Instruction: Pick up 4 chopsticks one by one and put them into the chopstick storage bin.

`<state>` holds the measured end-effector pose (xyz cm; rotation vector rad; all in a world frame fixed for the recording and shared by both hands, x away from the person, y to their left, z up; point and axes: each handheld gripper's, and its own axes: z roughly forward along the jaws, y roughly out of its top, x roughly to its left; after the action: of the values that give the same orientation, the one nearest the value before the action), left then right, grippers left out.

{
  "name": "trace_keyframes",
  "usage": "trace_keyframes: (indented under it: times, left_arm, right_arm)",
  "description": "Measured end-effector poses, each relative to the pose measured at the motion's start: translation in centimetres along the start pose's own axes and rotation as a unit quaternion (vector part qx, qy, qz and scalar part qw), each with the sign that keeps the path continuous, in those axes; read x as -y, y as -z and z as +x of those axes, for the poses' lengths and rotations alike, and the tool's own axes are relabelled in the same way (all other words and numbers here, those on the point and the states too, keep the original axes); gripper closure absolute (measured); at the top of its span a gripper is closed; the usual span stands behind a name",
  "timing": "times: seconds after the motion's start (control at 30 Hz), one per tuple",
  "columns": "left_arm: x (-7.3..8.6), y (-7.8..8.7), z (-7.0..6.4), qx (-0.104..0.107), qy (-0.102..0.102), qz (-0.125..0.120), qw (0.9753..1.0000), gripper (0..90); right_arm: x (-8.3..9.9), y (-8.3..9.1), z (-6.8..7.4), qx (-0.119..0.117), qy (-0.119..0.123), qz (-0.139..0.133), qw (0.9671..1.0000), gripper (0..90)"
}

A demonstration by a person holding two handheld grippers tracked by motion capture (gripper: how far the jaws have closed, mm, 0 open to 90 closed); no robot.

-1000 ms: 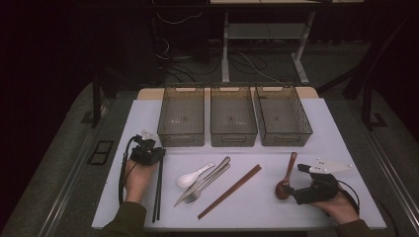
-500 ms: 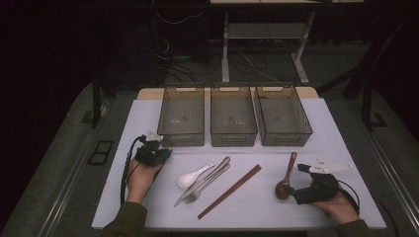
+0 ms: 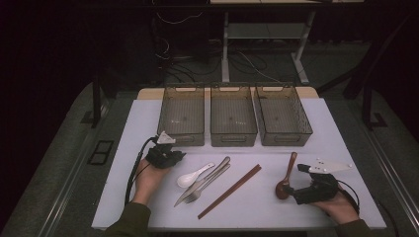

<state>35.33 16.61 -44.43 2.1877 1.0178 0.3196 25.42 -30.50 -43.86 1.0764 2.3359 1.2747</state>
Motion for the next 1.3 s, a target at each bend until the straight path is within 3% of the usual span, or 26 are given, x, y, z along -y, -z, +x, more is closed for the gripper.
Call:
trace_keyframes:
  times: [0.23, 0.53, 0.7, 1.07, 1.3]
  left_arm:
    - [-0.7, -0.8, -1.2, 0.023, -0.026, 0.001, 0.9994, 80.8]
    - [-1.8, -2.1, -3.1, 0.055, -0.047, 0.003, 0.9974, 80.7]
    - [-2.3, -2.7, -3.9, 0.062, -0.057, 0.004, 0.9964, 80.8]
    - [-2.3, -2.7, -4.0, 0.063, -0.058, 0.002, 0.9963, 79.3]
    - [-2.3, -2.0, -3.4, 0.055, -0.038, -0.018, 0.9976, 63.8]
  right_arm:
    - [0.0, 0.0, 0.0, 0.0, 0.001, 0.0, 1.0, 1.3]
    - [0.0, -0.1, 0.0, 0.0, 0.0, 0.001, 1.0, 1.3]
    - [0.0, -0.1, 0.0, -0.001, 0.0, 0.002, 1.0, 1.3]
    - [0.0, -0.1, 0.0, -0.001, 0.001, 0.002, 1.0, 1.3]
    - [0.1, 0.0, 0.0, -0.002, 0.002, 0.002, 1.0, 1.3]
